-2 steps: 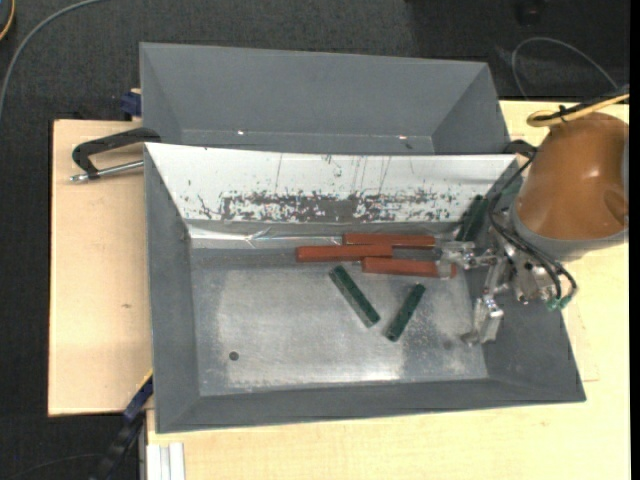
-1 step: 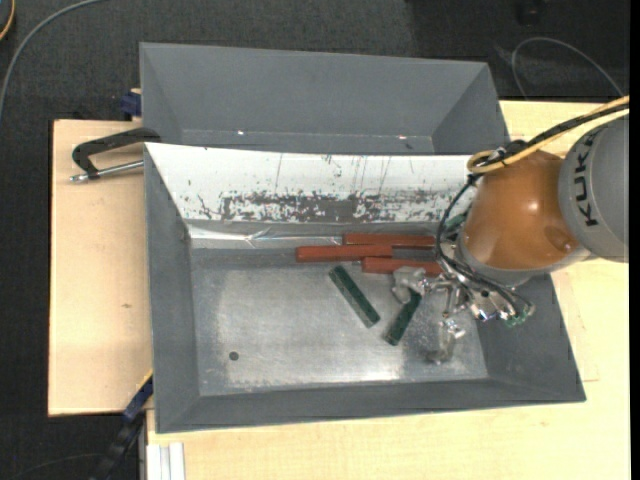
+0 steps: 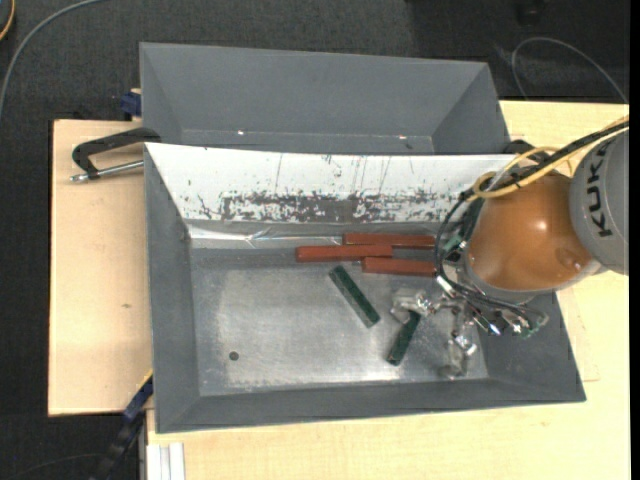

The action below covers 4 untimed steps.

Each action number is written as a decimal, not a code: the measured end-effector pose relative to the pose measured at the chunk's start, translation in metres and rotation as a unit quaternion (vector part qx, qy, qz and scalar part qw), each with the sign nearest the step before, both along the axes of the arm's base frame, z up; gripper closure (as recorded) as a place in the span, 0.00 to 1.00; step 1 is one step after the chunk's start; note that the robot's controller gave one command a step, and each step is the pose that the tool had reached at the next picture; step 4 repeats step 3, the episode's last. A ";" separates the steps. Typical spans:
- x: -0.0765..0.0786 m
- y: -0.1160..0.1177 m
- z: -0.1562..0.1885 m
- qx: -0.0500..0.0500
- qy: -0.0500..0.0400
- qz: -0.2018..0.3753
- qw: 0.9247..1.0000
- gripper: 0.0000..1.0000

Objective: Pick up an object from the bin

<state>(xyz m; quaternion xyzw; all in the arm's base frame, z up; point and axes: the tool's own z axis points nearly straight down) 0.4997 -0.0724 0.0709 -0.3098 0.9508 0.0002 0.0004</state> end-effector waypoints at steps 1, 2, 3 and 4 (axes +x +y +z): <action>0.000 0.000 0.000 0.000 0.000 0.001 1.000 1.00; 0.001 -0.032 0.119 -0.001 -0.005 0.027 1.000 1.00; 0.005 -0.029 0.215 -0.001 -0.008 0.025 1.000 1.00; 0.005 -0.029 0.215 -0.001 -0.008 0.025 1.000 1.00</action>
Offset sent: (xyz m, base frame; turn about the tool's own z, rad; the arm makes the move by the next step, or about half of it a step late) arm 0.0000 0.0000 0.0000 0.0000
